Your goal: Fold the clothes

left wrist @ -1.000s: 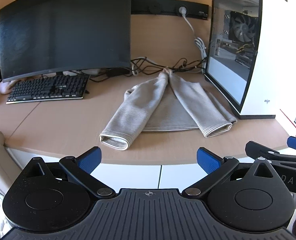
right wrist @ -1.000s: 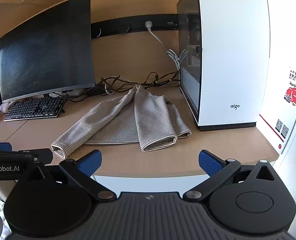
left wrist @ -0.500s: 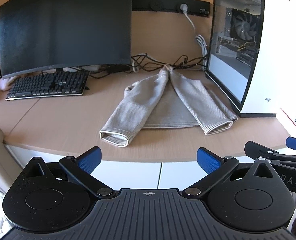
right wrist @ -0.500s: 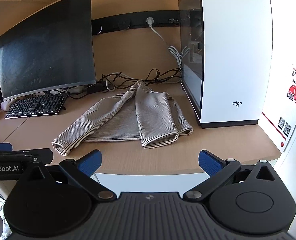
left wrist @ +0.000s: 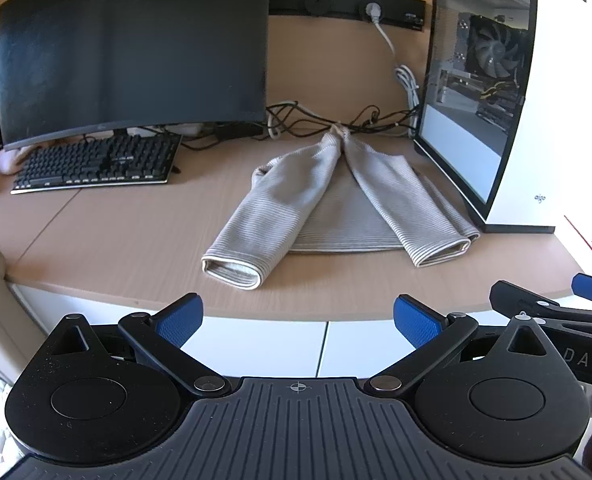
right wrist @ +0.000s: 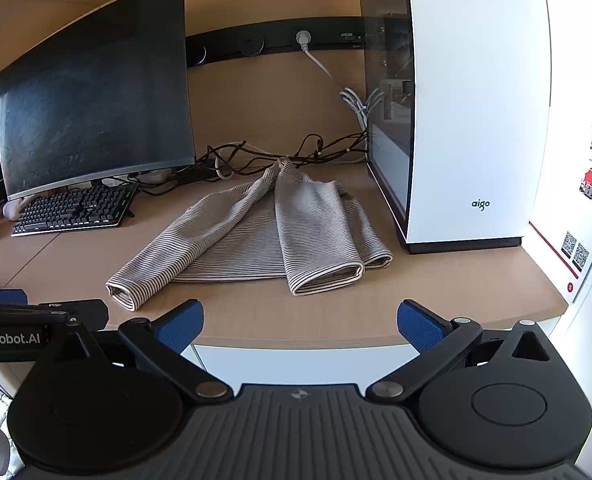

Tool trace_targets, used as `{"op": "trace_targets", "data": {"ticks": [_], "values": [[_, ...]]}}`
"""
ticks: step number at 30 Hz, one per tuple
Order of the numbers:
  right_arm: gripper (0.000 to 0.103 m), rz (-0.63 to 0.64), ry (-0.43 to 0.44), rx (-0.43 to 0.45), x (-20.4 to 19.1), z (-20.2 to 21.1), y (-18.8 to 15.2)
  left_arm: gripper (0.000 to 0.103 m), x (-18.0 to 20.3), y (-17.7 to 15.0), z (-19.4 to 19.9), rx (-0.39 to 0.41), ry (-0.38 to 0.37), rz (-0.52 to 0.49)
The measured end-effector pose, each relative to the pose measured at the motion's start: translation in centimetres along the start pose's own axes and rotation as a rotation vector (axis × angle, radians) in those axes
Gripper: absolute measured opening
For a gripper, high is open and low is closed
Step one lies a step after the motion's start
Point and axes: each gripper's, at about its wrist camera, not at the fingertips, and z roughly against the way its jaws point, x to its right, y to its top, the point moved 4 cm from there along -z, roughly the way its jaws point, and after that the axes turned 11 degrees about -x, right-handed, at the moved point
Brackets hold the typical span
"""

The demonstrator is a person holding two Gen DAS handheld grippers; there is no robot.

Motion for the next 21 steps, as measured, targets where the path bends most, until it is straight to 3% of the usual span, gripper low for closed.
{"op": "trace_targets", "data": {"ticks": [21], "values": [[0.103, 0.016, 0.007, -0.001, -0.44, 0.03, -0.16, 0.103, -0.85, -0.14, -0.14, -0.007, -0.005, 0.021]]}}
